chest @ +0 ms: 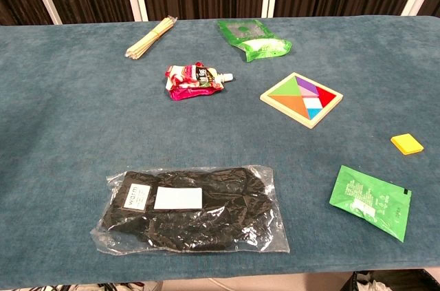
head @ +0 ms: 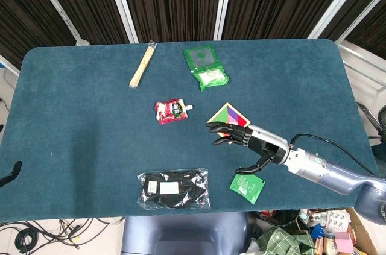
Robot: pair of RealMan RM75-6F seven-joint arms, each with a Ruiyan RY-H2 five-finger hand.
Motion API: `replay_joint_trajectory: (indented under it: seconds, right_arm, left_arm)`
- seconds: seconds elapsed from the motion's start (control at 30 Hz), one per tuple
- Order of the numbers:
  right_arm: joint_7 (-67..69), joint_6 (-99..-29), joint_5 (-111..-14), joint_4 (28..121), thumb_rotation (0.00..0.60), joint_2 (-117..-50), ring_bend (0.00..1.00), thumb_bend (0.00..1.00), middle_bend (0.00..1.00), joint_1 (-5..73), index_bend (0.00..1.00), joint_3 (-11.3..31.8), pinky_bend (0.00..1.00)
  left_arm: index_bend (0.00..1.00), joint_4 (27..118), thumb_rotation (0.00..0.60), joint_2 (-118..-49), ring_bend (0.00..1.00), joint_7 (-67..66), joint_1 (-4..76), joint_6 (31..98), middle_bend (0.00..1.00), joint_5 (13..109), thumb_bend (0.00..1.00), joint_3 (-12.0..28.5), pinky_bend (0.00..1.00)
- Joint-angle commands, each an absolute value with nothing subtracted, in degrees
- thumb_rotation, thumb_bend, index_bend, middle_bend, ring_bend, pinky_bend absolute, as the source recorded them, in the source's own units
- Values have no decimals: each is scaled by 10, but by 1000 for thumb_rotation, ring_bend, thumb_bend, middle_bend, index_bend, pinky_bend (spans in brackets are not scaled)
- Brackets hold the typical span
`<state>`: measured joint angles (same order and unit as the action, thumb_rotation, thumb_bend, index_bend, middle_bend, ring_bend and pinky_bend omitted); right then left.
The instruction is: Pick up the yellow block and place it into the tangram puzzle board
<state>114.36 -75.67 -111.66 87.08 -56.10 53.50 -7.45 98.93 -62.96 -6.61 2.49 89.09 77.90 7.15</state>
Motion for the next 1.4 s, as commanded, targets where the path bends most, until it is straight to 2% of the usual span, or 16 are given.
replay_joint_trajectory:
  seconds: [0.03, 0.7, 0.83, 0.93, 1.07, 1.2, 1.4]
  right_arm:
    - [1134, -755, -1109, 871, 600, -563, 0, 108, 20, 535, 169, -75, 136]
    - [1086, -732, -1095, 890, 600, -536, 0, 107, 20, 538, 169, -93, 136]
    - [1030, -696, -1100, 879, 600, -522, 0, 108, 20, 538, 169, -110, 136]
    - [892, -626, -1077, 878, 600, -506, 0, 107, 22, 530, 169, -119, 136]
    - [605, -553, -1012, 887, 600, -502, 0, 108, 23, 491, 169, -110, 136]
    - [306, -567, -938, 869, 600, -529, 0, 107, 23, 412, 169, -98, 136]
    - [191, -602, -908, 843, 600, -584, 0, 107, 25, 360, 168, -84, 136]
  left_arm:
    - [0, 988, 600, -630, 0, -68, 25, 890, 0, 778, 313, 71, 0]
    - [0, 996, 600, -628, 0, -75, 22, 890, 0, 777, 313, 67, 0]
    - [0, 996, 600, -628, 0, -75, 21, 889, 0, 775, 313, 67, 0]
    - [0, 998, 600, -627, 0, -76, 21, 888, 0, 773, 313, 67, 0]
    - [0, 999, 600, -628, 0, -80, 21, 888, 0, 775, 313, 66, 0]
    - [0, 998, 600, -630, 0, -88, 20, 891, 0, 776, 313, 65, 0]
    - [0, 997, 600, -631, 0, -91, 20, 897, 0, 777, 313, 67, 0]
